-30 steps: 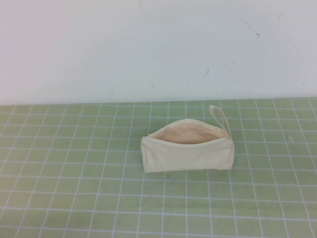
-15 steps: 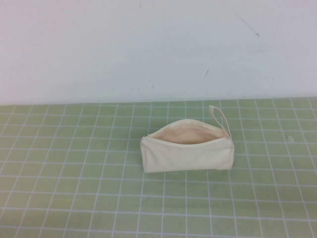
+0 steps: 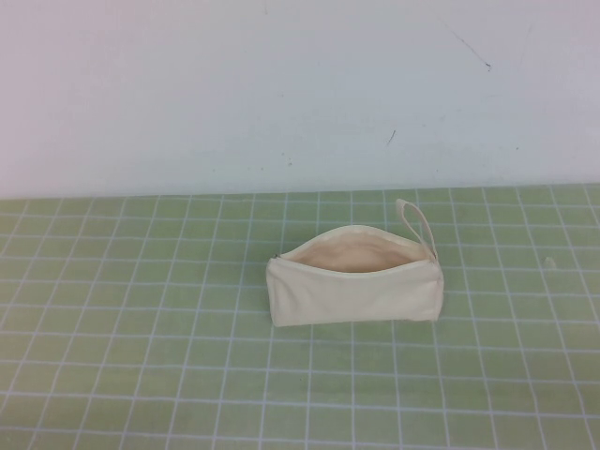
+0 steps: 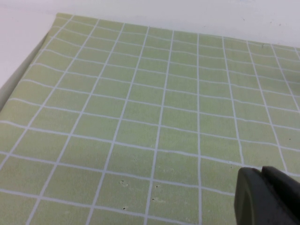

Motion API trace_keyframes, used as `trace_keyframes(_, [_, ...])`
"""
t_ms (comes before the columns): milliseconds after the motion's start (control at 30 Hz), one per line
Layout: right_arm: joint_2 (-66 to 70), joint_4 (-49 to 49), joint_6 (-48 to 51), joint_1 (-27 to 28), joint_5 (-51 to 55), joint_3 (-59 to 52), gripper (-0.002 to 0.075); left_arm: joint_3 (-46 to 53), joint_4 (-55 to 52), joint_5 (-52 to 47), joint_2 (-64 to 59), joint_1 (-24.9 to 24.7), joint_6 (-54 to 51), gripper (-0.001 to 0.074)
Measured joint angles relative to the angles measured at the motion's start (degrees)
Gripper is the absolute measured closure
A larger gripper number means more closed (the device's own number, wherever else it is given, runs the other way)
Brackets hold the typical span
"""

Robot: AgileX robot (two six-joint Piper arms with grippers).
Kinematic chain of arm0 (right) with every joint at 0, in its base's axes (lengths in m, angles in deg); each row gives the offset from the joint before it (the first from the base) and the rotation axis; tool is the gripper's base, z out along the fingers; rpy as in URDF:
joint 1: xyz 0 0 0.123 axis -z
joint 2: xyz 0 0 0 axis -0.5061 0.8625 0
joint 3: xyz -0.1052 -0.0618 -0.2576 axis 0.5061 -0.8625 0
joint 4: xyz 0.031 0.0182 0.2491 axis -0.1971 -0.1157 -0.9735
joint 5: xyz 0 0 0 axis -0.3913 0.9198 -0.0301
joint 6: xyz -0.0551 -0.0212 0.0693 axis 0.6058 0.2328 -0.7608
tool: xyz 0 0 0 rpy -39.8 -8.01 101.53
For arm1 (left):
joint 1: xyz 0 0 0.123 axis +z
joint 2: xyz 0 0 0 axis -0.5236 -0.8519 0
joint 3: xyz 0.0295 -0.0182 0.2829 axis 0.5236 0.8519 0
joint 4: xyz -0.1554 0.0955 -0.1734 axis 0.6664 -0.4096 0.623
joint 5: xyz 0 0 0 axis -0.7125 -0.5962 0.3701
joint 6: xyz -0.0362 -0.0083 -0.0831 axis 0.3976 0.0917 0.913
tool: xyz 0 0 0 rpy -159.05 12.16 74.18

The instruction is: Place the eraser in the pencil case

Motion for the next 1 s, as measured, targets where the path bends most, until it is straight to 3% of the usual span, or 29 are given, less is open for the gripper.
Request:
trace_keyframes(200, [-0.14, -3.01, -0.87, 0.08, -2.85, -4.67, 0.0727, 0.0, 0.0, 0.0, 0.0, 0.0, 0.0, 0.0738])
trace_keyframes(367, [-2.56, -32.39, 27.76, 0.08, 0.51, -5.42, 0.0727, 0.0, 0.1, 0.0, 0.0, 0.0, 0.0, 0.0738])
trace_keyframes(433, [-2.56, -37.35, 32.88, 0.08, 4.41, -5.42, 0.0727, 0.0, 0.1, 0.0, 0.0, 0.0, 0.0, 0.0738])
trace_keyframes(500, [-2.56, -37.63, 32.85, 0.08, 8.27, -5.42, 0.0727, 0.0, 0.1, 0.0, 0.0, 0.0, 0.0, 0.0738])
trace_keyframes(667, [-2.56, -28.52, 20.43, -2.41, 12.38, -5.42, 0.0727, 0.0, 0.1, 0.0, 0.0, 0.0, 0.0, 0.0738])
trace_keyframes(1000, [-2.56, -27.18, 18.17, -3.86, 12.78, -5.42, 0.0727, 0.0, 0.1, 0.0, 0.0, 0.0, 0.0, 0.0738])
